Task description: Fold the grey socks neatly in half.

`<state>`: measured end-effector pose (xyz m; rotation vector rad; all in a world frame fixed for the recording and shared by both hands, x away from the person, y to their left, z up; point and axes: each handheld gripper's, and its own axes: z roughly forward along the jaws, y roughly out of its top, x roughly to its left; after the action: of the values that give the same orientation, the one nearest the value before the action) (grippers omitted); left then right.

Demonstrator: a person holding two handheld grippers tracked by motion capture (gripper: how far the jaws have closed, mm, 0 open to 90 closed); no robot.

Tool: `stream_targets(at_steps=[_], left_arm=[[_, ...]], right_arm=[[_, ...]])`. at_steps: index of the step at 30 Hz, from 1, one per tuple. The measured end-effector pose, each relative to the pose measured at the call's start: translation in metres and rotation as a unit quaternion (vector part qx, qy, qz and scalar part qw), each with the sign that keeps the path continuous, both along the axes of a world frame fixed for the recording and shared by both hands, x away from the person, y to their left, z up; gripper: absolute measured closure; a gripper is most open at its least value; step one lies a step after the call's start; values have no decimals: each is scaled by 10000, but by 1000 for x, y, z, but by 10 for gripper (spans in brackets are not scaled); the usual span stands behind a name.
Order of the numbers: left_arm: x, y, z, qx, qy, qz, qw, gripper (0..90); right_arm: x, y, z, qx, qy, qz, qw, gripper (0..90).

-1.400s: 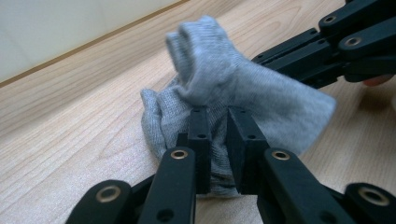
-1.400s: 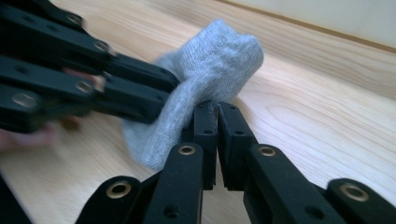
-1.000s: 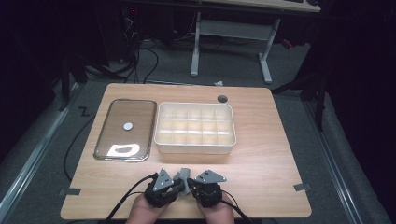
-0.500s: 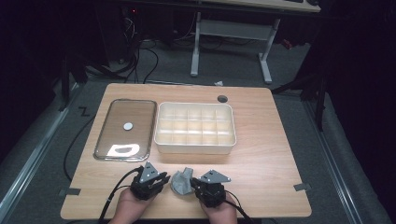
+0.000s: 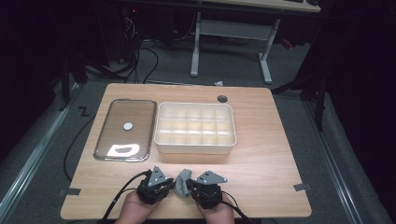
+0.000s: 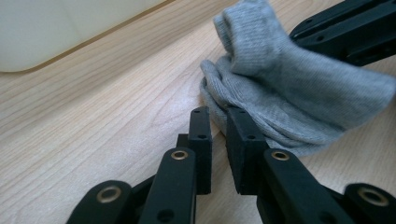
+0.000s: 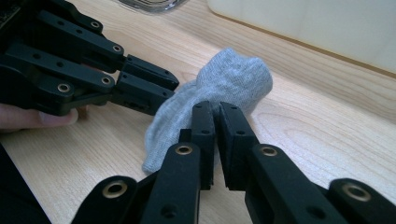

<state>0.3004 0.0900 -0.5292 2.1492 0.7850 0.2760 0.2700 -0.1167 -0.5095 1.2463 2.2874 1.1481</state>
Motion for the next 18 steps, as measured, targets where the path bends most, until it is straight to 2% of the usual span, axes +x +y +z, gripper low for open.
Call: stream_targets(at_steps=[4,11,14,18], left_arm=[[-1,-8,-1,6,-30,-64,10000,829],[-2,-29,-2,-21,-118,-228,9997,855],[-1,-41,-3,60,-199,-316,9993,879],[-2,-44,-4,109,-188,-392,9990,891]], right_arm=[[1,0,0,-65,-54,33,10000,865],[6,-7,3,-131,-89,-72,9998,871],[6,-10,2,-216,-122,-128,9996,881],[4,-15,-1,-265,-93,-41,9996,900]])
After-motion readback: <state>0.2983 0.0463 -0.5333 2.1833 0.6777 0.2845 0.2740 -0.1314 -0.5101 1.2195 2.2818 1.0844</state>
